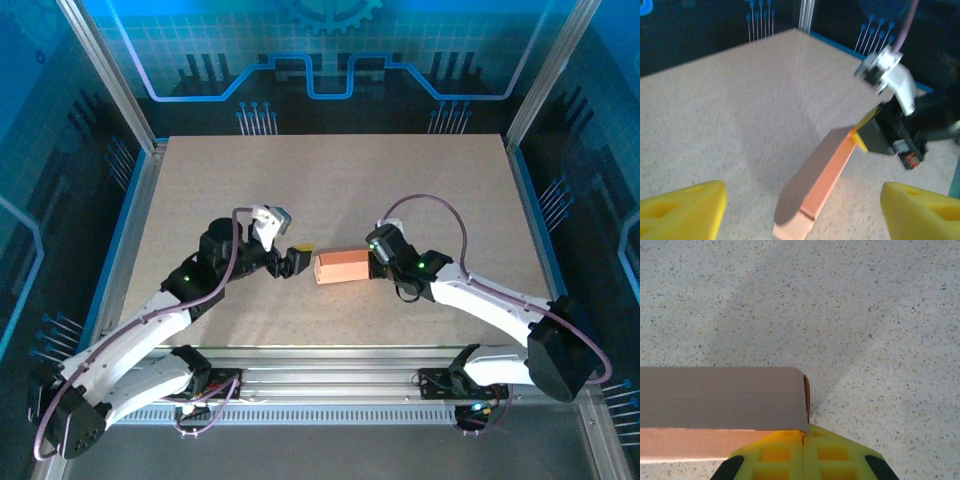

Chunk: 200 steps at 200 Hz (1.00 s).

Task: Fold the paper box

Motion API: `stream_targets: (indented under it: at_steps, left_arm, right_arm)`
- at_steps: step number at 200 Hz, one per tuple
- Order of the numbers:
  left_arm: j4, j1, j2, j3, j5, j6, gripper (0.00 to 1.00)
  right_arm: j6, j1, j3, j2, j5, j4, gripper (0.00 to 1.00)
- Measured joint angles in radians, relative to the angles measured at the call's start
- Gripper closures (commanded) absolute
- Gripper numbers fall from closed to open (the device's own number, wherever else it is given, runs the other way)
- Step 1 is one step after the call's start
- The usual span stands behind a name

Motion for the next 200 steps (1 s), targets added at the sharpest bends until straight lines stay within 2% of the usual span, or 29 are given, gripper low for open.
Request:
stream_targets:
  at_steps: [27, 63, 110, 200]
  left_arm:
    - [-0.187, -0.014, 0.12, 0.102, -0.005, 0.065, 0.33]
    - [-0.319, -0.081, 0.23, 0.204, -0.03, 0.211, 0.42]
    - [-0.364, -0.093, 0.318, 0.24, -0.041, 0.288, 0.53]
    - [-0.372, -0.101, 0.414, 0.252, -0.048, 0.309, 0.7]
  right_arm:
    - [0.013, 0.0, 0.021, 0.0, 0.0, -0.05, 1.0]
    - [0.015, 0.0, 0.07, 0.013, 0.0, -0.127, 1.0]
    - [0.014, 0.004, 0.11, 0.041, 0.0, -0.168, 1.0]
    - [0.015, 0.005, 0.122, 0.056, -0.002, -0.184, 1.0]
